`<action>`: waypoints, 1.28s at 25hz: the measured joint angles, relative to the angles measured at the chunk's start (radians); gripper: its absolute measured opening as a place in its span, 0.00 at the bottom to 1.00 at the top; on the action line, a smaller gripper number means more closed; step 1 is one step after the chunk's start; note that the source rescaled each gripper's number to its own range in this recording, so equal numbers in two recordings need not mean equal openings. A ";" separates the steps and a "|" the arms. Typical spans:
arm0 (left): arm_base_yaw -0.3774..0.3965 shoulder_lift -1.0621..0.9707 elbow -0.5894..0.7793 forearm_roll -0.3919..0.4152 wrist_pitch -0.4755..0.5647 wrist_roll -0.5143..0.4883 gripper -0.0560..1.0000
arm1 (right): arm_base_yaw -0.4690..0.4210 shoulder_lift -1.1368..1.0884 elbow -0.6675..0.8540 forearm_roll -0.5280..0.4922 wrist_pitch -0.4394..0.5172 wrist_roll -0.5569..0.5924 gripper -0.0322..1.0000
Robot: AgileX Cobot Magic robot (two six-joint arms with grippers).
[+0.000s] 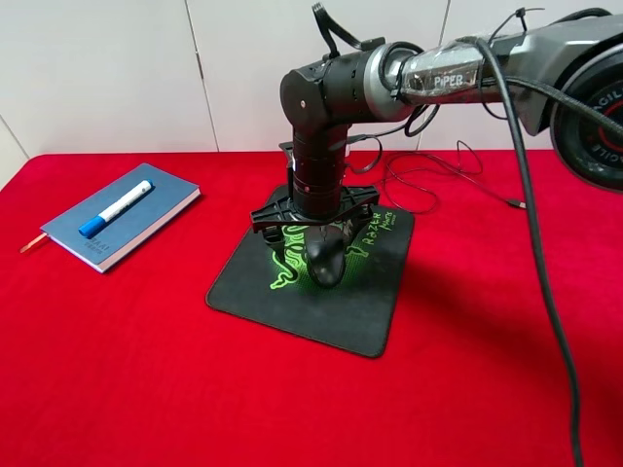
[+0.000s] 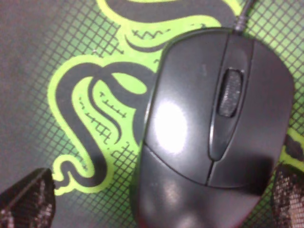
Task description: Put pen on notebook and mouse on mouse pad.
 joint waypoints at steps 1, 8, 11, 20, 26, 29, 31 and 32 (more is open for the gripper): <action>0.000 0.000 0.000 0.000 0.000 0.000 1.00 | 0.000 0.000 0.000 0.003 0.000 0.000 1.00; 0.000 0.000 0.000 0.000 0.000 0.000 1.00 | 0.000 0.000 -0.086 0.005 0.088 -0.034 1.00; 0.000 0.000 0.000 0.000 0.000 0.000 1.00 | 0.000 0.000 -0.152 0.005 0.161 -0.045 1.00; 0.000 0.000 0.000 0.000 0.000 0.000 1.00 | 0.000 -0.044 -0.209 0.049 0.185 -0.100 1.00; 0.000 0.000 0.000 0.000 0.000 0.000 1.00 | 0.004 -0.134 -0.204 0.112 0.186 -0.181 1.00; 0.000 0.000 0.000 0.000 0.000 0.000 1.00 | 0.012 -0.204 -0.171 0.119 0.187 -0.221 1.00; 0.000 0.000 0.000 0.000 0.000 0.000 1.00 | 0.014 -0.255 -0.126 0.120 0.187 -0.239 1.00; 0.000 0.000 0.000 0.000 0.000 0.000 1.00 | 0.014 -0.285 -0.103 0.118 0.187 -0.248 1.00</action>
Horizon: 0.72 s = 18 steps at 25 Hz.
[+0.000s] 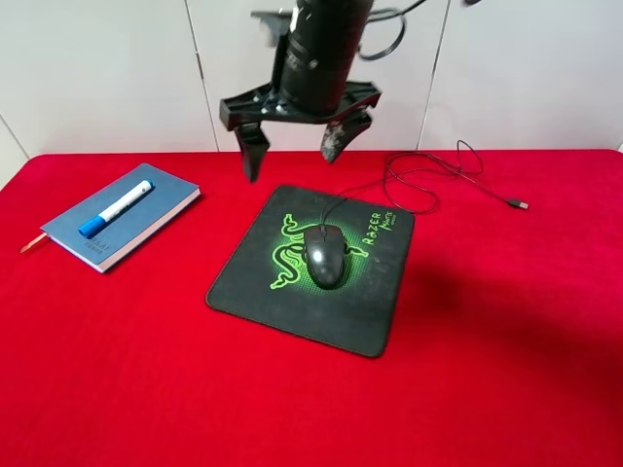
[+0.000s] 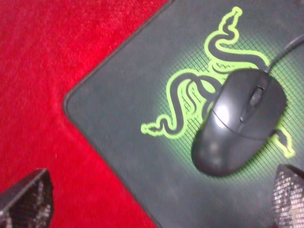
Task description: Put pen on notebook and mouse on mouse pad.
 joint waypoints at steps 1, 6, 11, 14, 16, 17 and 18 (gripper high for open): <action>0.000 0.000 0.000 0.000 0.000 0.000 1.00 | 0.000 -0.031 0.031 -0.005 0.000 -0.009 1.00; 0.000 0.000 0.000 0.000 0.000 0.000 1.00 | 0.000 -0.195 0.210 -0.016 0.000 -0.042 1.00; 0.000 0.000 0.000 0.000 0.000 0.000 1.00 | 0.000 -0.369 0.413 -0.031 0.001 -0.047 1.00; 0.000 0.000 0.000 0.000 0.000 0.000 1.00 | 0.000 -0.475 0.542 -0.038 0.001 -0.047 1.00; 0.000 0.000 0.000 0.000 0.000 0.000 1.00 | 0.000 -0.548 0.630 -0.044 0.003 -0.041 1.00; 0.000 0.000 0.000 0.000 0.000 0.000 1.00 | 0.000 -0.578 0.672 -0.046 0.003 -0.038 1.00; 0.000 0.000 0.000 0.000 0.000 0.000 1.00 | 0.000 -0.613 0.704 -0.049 0.003 -0.037 1.00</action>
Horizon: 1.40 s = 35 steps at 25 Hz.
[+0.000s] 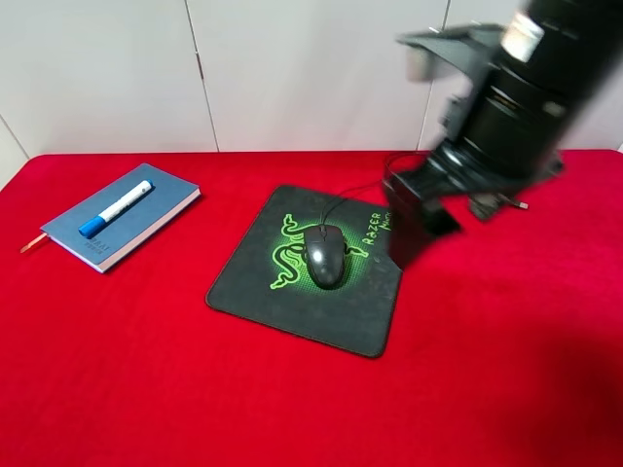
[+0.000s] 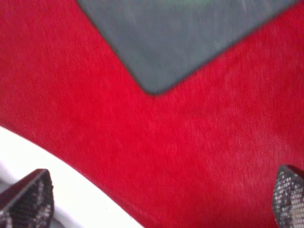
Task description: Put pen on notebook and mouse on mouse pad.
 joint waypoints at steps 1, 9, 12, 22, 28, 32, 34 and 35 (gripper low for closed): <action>0.000 0.000 0.000 0.000 0.000 0.000 1.00 | 0.000 -0.034 0.037 -0.005 0.000 0.001 1.00; 0.000 0.000 0.000 0.000 0.000 0.000 1.00 | 0.000 -0.280 0.248 -0.090 0.000 0.002 1.00; 0.000 0.000 0.000 0.000 0.000 0.000 1.00 | 0.000 -0.384 0.302 -0.116 0.001 0.002 1.00; 0.000 0.000 0.000 0.000 0.000 0.000 1.00 | -0.333 -0.789 0.474 -0.071 -0.102 0.001 1.00; 0.000 0.000 0.000 0.000 0.000 0.000 1.00 | -0.597 -1.029 0.595 -0.056 -0.165 -0.034 1.00; 0.000 0.000 0.000 0.000 0.000 0.000 1.00 | -0.701 -1.158 0.666 -0.056 -0.192 -0.077 1.00; 0.000 0.000 0.000 -0.001 0.000 0.000 1.00 | -0.738 -1.210 0.678 -0.056 -0.193 -0.090 1.00; 0.000 0.000 0.000 -0.001 0.000 0.000 1.00 | -0.749 -1.231 0.679 -0.056 -0.195 -0.097 1.00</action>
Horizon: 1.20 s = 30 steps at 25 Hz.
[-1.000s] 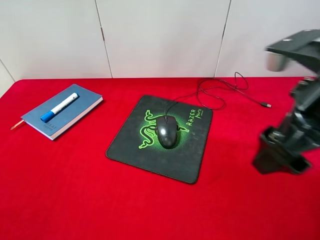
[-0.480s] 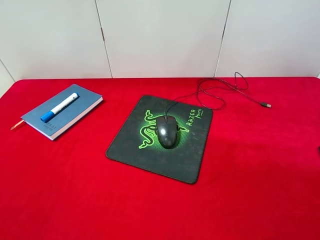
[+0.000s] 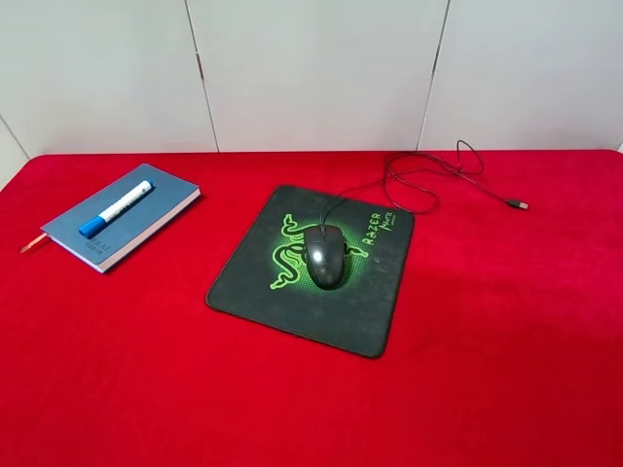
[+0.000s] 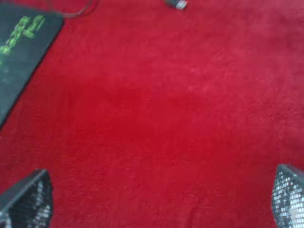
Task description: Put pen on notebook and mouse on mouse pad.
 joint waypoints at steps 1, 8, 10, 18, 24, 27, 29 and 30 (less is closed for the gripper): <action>0.000 0.000 0.000 0.001 0.000 0.000 1.00 | -0.010 -0.025 0.000 0.000 -0.001 0.000 1.00; 0.000 0.000 0.000 0.001 0.000 0.000 1.00 | -0.016 -0.152 0.000 0.000 -0.004 -0.003 1.00; 0.000 0.000 0.000 0.001 0.000 0.000 1.00 | -0.016 -0.152 0.000 0.000 -0.004 -0.003 1.00; 0.000 0.000 0.000 0.001 0.000 0.000 1.00 | -0.016 -0.152 0.000 0.000 -0.004 -0.003 1.00; 0.000 0.000 0.000 0.001 0.000 0.000 1.00 | -0.016 -0.152 0.001 0.000 -0.004 -0.003 1.00; 0.000 0.000 0.000 0.001 0.000 0.000 1.00 | -0.016 -0.152 0.001 0.000 -0.004 -0.003 1.00; 0.000 0.000 0.000 0.001 0.000 0.000 1.00 | -0.016 -0.152 0.001 0.000 -0.004 -0.003 1.00; 0.000 0.000 0.000 0.001 0.000 0.000 1.00 | -0.016 -0.152 0.001 0.000 -0.004 -0.003 1.00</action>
